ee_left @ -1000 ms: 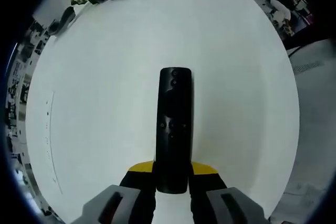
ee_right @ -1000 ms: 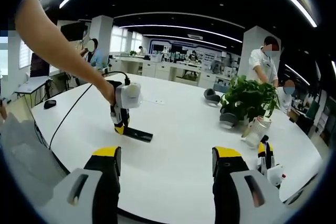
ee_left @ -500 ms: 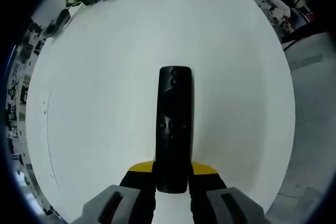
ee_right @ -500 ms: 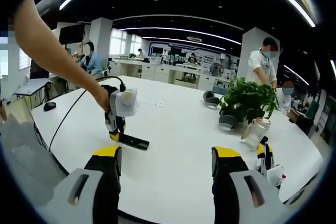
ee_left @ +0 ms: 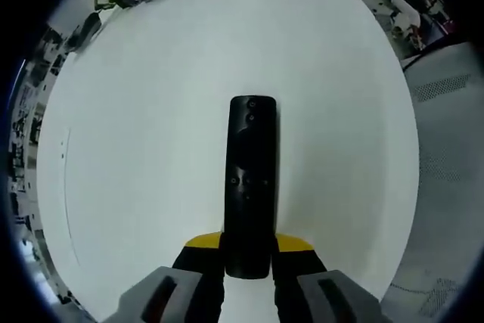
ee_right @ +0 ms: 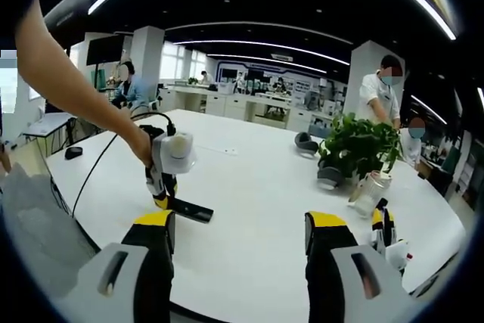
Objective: Press the specified remote control buttons in sequence, fully releasing each button before pressing the next.
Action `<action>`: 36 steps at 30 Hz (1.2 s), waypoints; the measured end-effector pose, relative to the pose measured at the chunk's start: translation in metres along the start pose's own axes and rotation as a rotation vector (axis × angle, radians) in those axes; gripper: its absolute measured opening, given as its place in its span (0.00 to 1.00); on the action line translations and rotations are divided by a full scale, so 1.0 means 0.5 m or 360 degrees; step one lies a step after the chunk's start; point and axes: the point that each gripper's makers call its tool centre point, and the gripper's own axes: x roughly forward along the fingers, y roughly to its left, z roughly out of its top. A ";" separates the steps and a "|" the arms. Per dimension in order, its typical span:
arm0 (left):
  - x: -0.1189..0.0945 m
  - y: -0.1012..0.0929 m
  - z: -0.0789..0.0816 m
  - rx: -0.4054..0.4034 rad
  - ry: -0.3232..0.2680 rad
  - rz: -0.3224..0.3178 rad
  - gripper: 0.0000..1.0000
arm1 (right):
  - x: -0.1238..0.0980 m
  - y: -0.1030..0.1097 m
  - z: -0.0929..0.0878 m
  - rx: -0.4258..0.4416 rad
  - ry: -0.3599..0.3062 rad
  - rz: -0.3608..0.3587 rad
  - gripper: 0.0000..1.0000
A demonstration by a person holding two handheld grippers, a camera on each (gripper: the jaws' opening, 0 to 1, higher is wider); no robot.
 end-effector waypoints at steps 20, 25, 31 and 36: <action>-0.004 -0.071 -0.012 -0.0012 -0.0035 0.0001 0.23 | 0.000 0.013 0.001 -0.0021 0.0000 0.0049 0.72; -0.003 -0.084 -0.013 -0.0027 -0.0044 0.0002 0.23 | -0.001 0.012 0.002 -0.0010 -0.0006 0.0053 0.71; -0.005 -0.108 -0.015 -0.0023 -0.0044 0.0002 0.23 | -0.002 0.015 0.003 -0.0011 -0.0008 0.0064 0.70; -0.006 -0.123 -0.017 -0.0022 -0.0047 0.0002 0.23 | -0.001 0.018 0.002 -0.0013 -0.0003 0.0075 0.69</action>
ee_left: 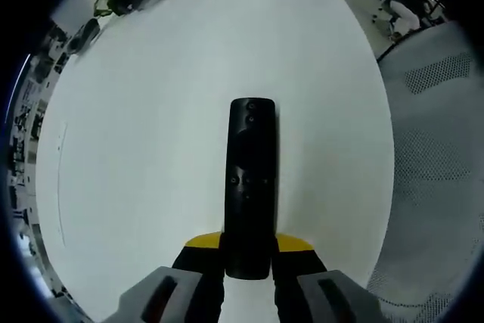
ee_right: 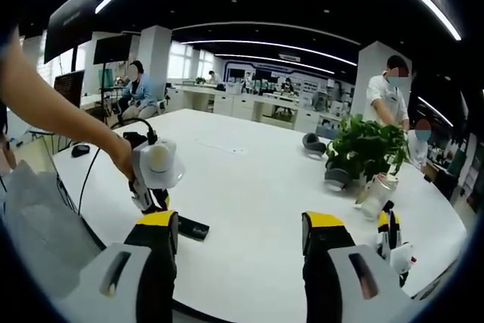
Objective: Press the specified remote control buttons in sequence, fully releasing each button before pressing the next.
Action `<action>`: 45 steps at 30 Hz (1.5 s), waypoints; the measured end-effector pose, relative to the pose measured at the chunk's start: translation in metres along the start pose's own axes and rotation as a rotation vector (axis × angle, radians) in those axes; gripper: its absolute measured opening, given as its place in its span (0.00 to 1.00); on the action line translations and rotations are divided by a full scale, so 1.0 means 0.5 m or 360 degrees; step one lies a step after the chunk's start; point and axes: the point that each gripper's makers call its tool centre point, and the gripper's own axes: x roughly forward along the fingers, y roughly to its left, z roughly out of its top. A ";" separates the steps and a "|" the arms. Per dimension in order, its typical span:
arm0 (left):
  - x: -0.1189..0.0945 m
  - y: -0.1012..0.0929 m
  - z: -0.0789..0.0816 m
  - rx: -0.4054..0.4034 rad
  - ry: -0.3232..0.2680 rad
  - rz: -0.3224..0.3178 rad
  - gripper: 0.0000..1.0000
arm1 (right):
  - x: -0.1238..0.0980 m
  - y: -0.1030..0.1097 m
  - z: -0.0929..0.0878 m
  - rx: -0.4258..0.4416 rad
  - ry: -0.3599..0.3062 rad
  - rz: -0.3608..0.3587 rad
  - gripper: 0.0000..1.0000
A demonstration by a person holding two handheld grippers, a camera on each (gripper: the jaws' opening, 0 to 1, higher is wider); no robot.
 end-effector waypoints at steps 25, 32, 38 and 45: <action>-0.005 -0.078 -0.010 0.0008 -0.0036 -0.0005 0.23 | 0.003 0.015 -0.012 -0.0025 0.0062 0.0055 0.57; -0.006 -0.105 -0.013 0.0006 -0.0063 -0.0002 0.23 | 0.009 0.037 -0.016 -0.0040 0.0096 0.0130 0.56; -0.008 -0.124 -0.015 -0.0002 -0.0094 -0.0001 0.23 | 0.011 0.050 -0.019 -0.0039 0.0125 0.0188 0.53; -0.008 -0.133 -0.016 -0.0040 -0.0144 0.0010 0.23 | 0.034 0.075 -0.019 0.0074 0.0205 0.0370 0.50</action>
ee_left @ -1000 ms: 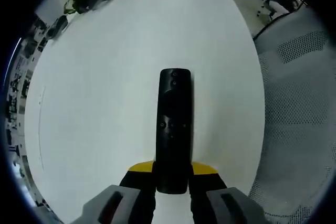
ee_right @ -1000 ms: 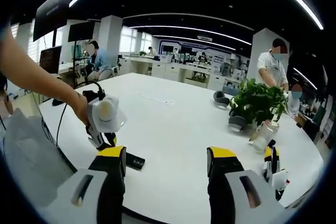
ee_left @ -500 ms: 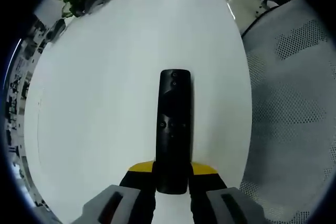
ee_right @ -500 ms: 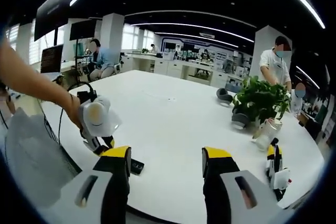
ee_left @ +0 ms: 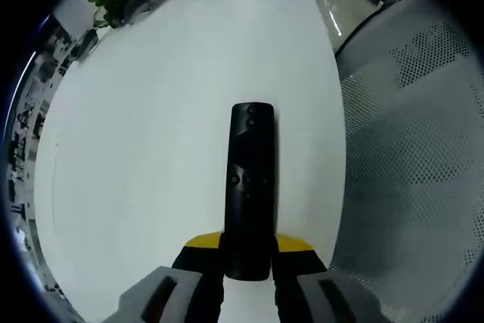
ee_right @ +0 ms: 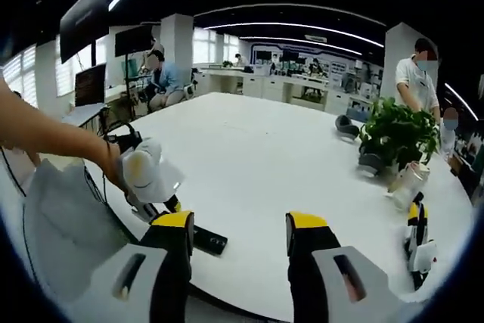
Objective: Press the specified remote control buttons in sequence, fully releasing each button before pressing the next.
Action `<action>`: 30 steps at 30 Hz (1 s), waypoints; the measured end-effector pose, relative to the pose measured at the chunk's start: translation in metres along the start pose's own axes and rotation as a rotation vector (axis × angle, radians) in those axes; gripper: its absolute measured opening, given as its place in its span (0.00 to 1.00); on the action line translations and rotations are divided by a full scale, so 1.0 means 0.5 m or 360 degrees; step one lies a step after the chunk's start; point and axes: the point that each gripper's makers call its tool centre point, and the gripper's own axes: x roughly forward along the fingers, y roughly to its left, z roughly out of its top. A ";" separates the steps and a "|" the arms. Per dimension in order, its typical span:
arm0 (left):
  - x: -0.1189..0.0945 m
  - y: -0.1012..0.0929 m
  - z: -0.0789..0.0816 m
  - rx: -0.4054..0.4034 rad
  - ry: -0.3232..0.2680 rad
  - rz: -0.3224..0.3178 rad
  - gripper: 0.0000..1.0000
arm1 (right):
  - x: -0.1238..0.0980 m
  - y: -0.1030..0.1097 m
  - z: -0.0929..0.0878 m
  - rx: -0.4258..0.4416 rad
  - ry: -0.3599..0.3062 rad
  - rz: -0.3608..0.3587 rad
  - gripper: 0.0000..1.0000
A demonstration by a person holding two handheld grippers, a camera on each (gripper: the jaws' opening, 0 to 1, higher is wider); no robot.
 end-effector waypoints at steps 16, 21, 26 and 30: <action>-0.005 -0.001 0.000 -0.0071 -0.0326 0.0014 0.24 | 0.146 0.031 0.026 0.0259 0.0223 0.0392 0.09; -0.005 -0.007 0.001 -0.0130 -0.0429 0.0041 0.24 | 0.192 0.053 -0.008 0.0272 0.0355 0.0442 0.03; -0.005 -0.015 0.007 -0.0134 -0.0426 0.0044 0.24 | 0.218 0.063 -0.052 0.0340 0.0492 0.0471 0.00; -0.005 -0.019 0.011 -0.0112 -0.0445 0.0034 0.24 | 0.221 0.063 -0.098 0.0434 0.0630 0.0461 0.00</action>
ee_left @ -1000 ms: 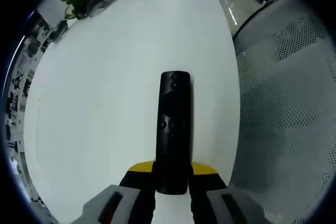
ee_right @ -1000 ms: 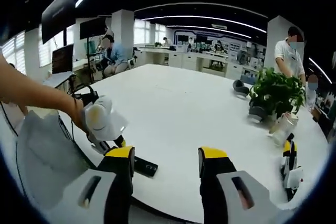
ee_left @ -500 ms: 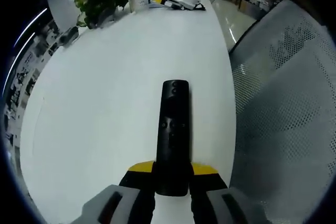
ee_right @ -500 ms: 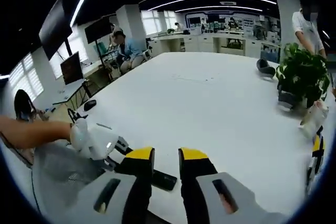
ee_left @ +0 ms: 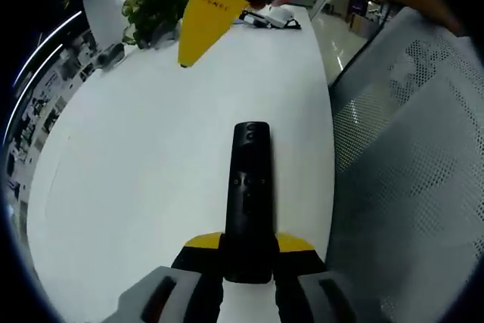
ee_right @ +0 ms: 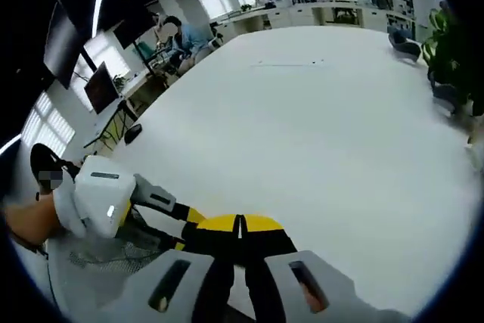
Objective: Press the specified remote control buttons in sequence, fully releasing each button before pressing the next.
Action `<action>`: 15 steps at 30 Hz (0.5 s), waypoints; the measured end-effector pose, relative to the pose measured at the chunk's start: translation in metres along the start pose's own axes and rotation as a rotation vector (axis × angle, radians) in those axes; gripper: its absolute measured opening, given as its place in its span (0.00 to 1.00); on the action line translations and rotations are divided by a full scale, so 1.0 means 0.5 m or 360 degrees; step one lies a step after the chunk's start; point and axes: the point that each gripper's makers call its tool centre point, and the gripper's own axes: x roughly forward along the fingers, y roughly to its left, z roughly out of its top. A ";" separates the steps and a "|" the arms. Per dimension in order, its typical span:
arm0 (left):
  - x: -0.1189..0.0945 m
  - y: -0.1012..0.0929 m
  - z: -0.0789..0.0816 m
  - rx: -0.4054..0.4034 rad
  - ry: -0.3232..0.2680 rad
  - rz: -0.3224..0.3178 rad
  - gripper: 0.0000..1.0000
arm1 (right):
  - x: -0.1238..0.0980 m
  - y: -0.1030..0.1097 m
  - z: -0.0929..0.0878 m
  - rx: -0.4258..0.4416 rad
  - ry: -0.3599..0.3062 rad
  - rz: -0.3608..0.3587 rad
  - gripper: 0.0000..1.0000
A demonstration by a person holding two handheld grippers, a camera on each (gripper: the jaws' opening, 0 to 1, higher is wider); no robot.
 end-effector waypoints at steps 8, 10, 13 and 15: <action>0.004 -0.012 0.011 0.0065 -0.0070 -0.0055 0.24 | 0.007 -0.045 -0.070 0.0106 0.0262 -0.0148 0.00; 0.004 -0.015 0.012 0.0081 -0.0074 -0.0060 0.24 | 0.008 -0.057 -0.090 0.0117 0.0346 -0.0199 0.00; 0.005 -0.019 0.014 0.0108 -0.0079 -0.0074 0.24 | 0.012 -0.061 -0.110 0.0144 0.0424 -0.0207 0.00; 0.005 -0.019 0.014 0.0117 -0.0079 -0.0080 0.24 | 0.015 -0.060 -0.122 0.0183 0.0471 -0.0196 0.00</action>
